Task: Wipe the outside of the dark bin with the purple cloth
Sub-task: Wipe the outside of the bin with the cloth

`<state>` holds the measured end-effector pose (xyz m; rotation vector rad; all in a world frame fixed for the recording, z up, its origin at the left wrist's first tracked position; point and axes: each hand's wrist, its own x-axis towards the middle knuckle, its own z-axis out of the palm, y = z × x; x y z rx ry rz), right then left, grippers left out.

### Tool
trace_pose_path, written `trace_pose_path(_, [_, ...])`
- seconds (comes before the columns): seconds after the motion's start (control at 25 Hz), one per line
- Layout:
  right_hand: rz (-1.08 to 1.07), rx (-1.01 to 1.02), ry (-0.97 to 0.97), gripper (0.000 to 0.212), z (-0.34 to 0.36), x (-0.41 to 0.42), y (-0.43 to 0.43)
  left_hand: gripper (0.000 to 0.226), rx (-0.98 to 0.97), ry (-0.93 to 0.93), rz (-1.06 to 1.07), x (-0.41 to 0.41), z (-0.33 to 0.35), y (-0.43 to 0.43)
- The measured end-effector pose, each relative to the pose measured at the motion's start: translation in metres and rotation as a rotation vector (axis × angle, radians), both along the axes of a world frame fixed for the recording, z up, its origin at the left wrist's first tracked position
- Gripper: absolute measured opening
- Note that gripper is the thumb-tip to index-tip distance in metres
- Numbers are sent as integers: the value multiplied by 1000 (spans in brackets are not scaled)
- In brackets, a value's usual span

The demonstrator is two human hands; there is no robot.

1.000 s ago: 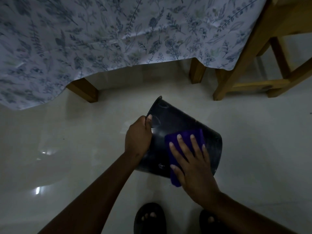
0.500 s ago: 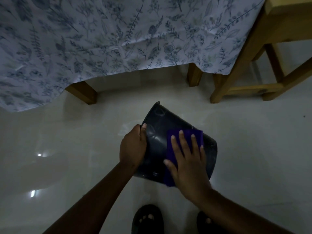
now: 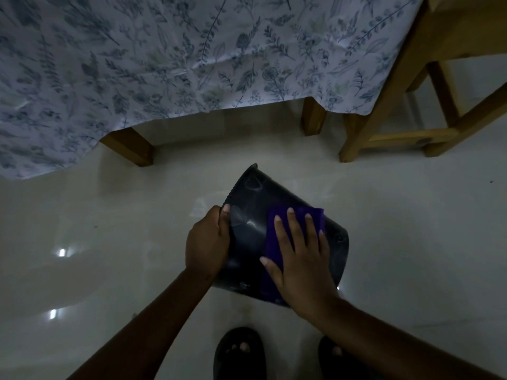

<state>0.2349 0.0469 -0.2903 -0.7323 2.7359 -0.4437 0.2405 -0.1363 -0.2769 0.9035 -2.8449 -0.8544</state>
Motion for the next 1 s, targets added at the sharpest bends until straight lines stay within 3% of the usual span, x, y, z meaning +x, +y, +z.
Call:
trace_pose_path(0.12, [-19,-38,-73,79,-8,-45,-3,35,13,11,-18,-2,5,2])
trace_pose_path(0.24, [-124,-143,-375,76,-15,-111,-5,37,6,0,-6,-12,8,4])
trace_pose_path(0.28, [-147,-131,-398,74,-16,-114,-5,38,8,-7,6,-14,8,6])
trace_pose_path(0.4, [26,12,-39,66,-8,-33,-2,43,7,-38,2,-24,4,3])
trace_pose_path(0.48, [197,-25,80,67,-1,23,8,41,-1,-26,-24,-30,3,3])
trace_pose_path(0.56, [188,-70,45,67,-10,9,8,39,1,11,-39,-29,4,4])
trace_pose_path(0.64, [23,-118,-21,62,-15,-46,-10,37,5,31,-30,-19,4,3])
trace_pose_path(0.76, [-192,-190,-330,57,-21,-116,-20,38,29,22,-6,-5,8,4])
trace_pose_path(0.84, [-132,-128,-241,57,-21,-100,-9,42,53,-7,16,-13,7,4])
trace_pose_path(0.92, [77,-39,10,59,-13,-39,3,45,32,-36,11,-24,3,3])
trace_pose_path(1.0, [271,-63,90,60,-9,4,14,45,23,-26,8,-25,0,1])
